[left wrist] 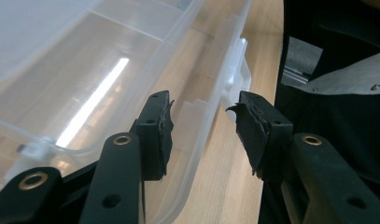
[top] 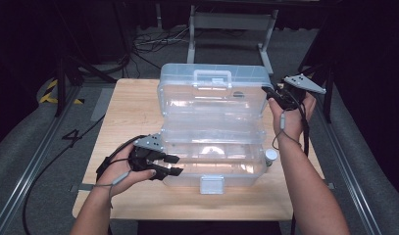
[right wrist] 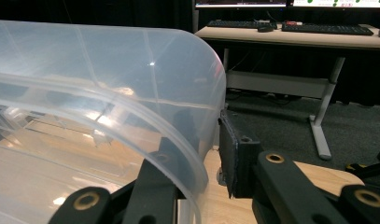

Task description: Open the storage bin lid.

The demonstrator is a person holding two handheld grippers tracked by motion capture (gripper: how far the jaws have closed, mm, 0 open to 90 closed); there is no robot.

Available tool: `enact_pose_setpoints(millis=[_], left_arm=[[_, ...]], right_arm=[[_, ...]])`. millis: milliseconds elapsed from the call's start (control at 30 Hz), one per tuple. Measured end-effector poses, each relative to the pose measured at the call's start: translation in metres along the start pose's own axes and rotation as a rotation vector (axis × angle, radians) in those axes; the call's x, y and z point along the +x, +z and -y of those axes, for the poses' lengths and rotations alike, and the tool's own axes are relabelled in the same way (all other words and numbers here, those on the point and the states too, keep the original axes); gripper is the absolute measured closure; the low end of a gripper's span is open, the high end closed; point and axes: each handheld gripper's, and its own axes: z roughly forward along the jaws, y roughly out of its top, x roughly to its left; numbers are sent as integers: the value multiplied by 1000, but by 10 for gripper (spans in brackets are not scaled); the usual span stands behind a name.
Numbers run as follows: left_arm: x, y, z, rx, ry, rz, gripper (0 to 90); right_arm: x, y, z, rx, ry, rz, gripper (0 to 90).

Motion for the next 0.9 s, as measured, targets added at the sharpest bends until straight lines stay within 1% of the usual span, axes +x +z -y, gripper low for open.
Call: enact_pose_setpoints(millis=[167,200,267,333,367,400,467,567,667,800,833,867,900], left_arm=[[3,7,2,26,-4,16,561],[4,9,3,32,-15,22,580],[5,12,4,38,-23,28,584],[7,17,6,59,-26,34,594],[7,17,6,59,-26,34,594],[8,19,7,69,-28,42,594],[9,22,8,75,-31,54,596],[11,25,10,88,-36,55,603],[12,27,11,100,-33,51,609],[13,32,13,128,-26,60,621],[14,34,14,131,-26,69,646],[14,34,14,131,-26,69,663],[14,35,14,148,-22,72,663]], right_arm=[[-1,1,-1,4,5,-3,760],[-2,2,-1,5,8,-6,759],[-2,2,-1,4,10,-7,758],[-3,4,-1,1,22,-14,755],[-3,4,0,-1,25,-16,754],[-3,4,0,-1,25,-16,754],[-3,5,0,-6,25,-16,755],[-3,8,-2,-2,16,-9,756],[-3,9,-2,2,13,-3,757],[-4,11,-3,6,11,-2,759],[-4,12,-3,8,9,-2,759],[-4,12,-3,8,9,-2,759],[-4,12,-3,8,10,-2,758]])
